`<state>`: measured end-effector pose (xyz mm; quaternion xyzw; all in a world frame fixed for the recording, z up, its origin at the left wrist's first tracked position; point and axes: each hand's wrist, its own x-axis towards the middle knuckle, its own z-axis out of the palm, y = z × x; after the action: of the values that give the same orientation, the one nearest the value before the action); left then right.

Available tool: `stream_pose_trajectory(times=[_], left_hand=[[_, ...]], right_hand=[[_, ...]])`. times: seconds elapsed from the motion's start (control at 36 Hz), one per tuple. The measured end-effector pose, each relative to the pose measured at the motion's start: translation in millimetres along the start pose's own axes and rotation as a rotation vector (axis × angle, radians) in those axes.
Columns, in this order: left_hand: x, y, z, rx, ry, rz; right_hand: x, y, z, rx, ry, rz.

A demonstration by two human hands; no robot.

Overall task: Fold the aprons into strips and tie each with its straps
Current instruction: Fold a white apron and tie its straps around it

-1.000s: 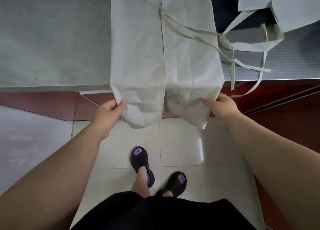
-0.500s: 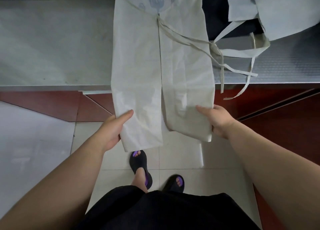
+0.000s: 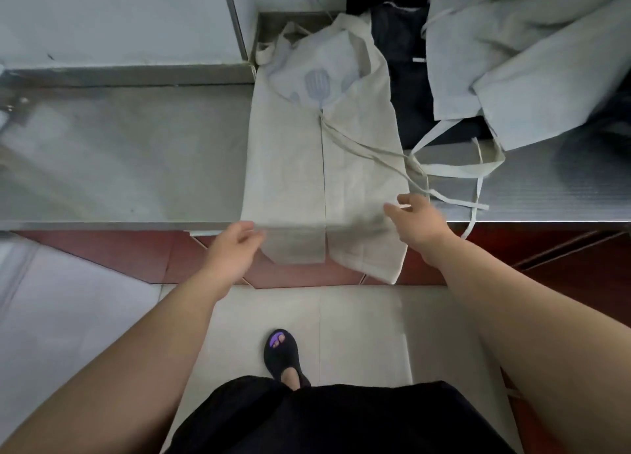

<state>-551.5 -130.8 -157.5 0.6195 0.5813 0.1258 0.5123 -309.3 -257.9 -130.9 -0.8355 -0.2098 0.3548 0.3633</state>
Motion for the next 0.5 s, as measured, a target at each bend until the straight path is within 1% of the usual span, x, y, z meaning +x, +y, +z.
stream_pose_trajectory(times=[0.14, 0.31, 0.42, 0.5], left_hand=[[38.0, 34.1, -4.9, 0.044, -0.042, 0.061], [98.6, 72.3, 4.6, 0.075, -0.094, 0.113], [148.0, 108.4, 21.1, 0.09, -0.182, 0.164], [168.1, 138.0, 39.2, 0.07, -0.255, 0.207]], right_hand=[[29.8, -43.7, 1.7, -0.095, 0.05, -0.088], [78.5, -79.1, 8.8, -0.195, 0.078, -0.079], [119.3, -96.2, 13.6, -0.223, 0.086, -0.031], [140.6, -105.0, 15.0, -0.23, 0.074, -0.028]])
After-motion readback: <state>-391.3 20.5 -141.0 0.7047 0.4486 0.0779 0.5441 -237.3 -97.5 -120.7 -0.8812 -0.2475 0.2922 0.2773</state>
